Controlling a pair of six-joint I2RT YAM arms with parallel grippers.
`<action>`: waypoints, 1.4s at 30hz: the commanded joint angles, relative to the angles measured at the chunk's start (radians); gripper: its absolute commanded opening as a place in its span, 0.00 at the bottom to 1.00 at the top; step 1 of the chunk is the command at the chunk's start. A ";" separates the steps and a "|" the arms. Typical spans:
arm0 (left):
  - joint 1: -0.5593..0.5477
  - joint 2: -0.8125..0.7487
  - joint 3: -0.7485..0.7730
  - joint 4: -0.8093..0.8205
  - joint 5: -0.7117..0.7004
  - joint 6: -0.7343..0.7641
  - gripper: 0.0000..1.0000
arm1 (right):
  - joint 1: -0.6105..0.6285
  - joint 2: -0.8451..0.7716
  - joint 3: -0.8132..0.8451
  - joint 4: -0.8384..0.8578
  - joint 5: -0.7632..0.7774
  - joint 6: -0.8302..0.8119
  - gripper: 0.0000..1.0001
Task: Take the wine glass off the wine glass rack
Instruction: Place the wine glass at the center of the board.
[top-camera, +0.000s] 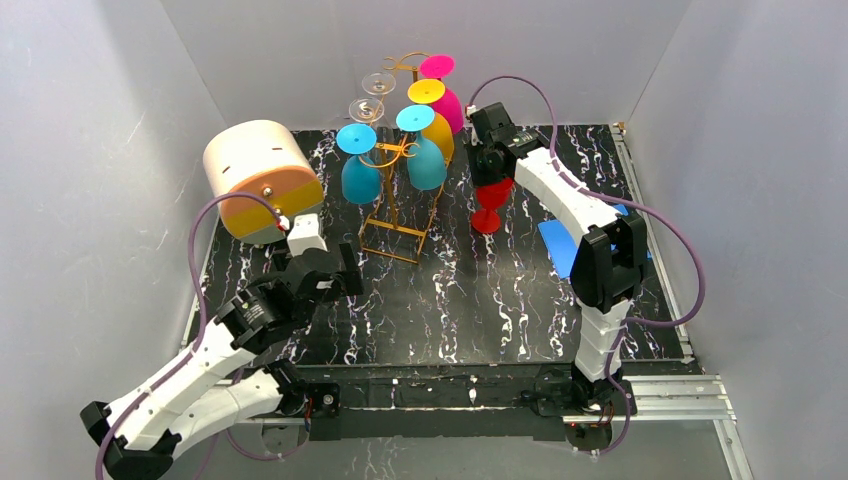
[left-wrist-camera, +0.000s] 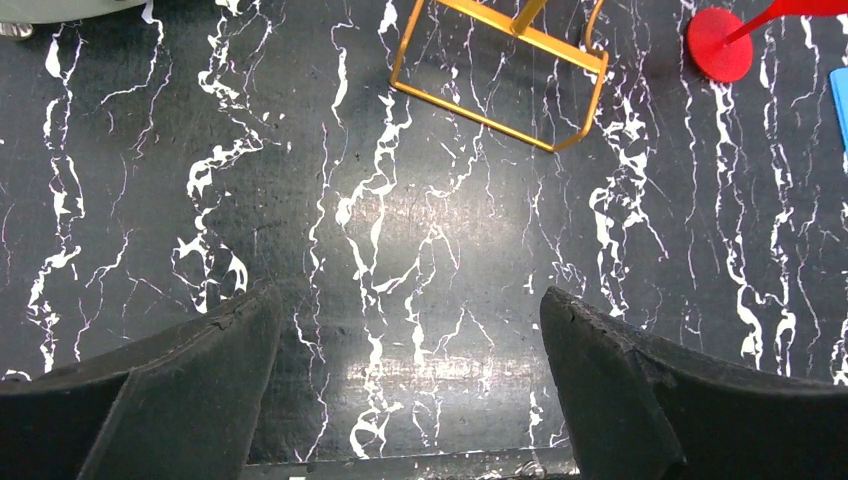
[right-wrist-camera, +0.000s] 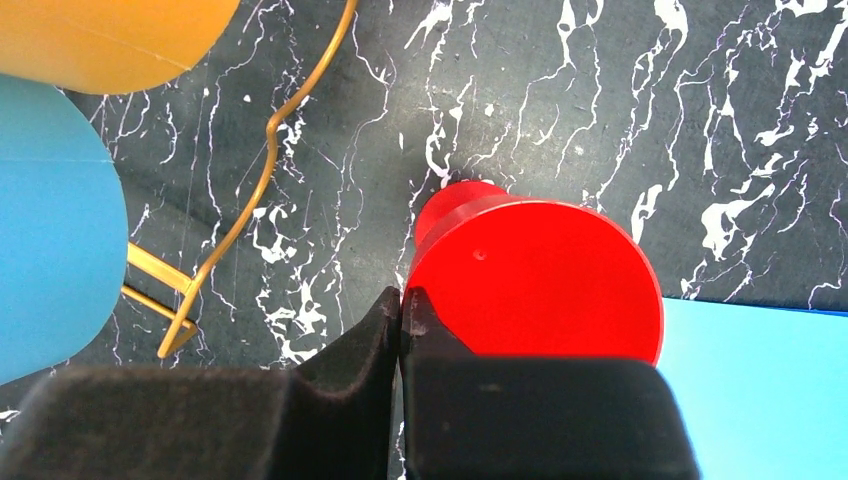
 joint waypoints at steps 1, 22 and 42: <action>0.005 -0.005 0.019 -0.022 -0.049 -0.024 0.98 | 0.002 -0.010 0.029 -0.025 0.021 -0.025 0.10; 0.005 0.060 0.048 0.024 -0.023 0.057 0.98 | 0.004 -0.119 0.086 -0.084 0.035 -0.015 0.45; 0.006 0.044 -0.022 0.042 0.044 -0.006 0.98 | -0.010 -0.395 -0.193 0.632 -0.425 0.703 0.68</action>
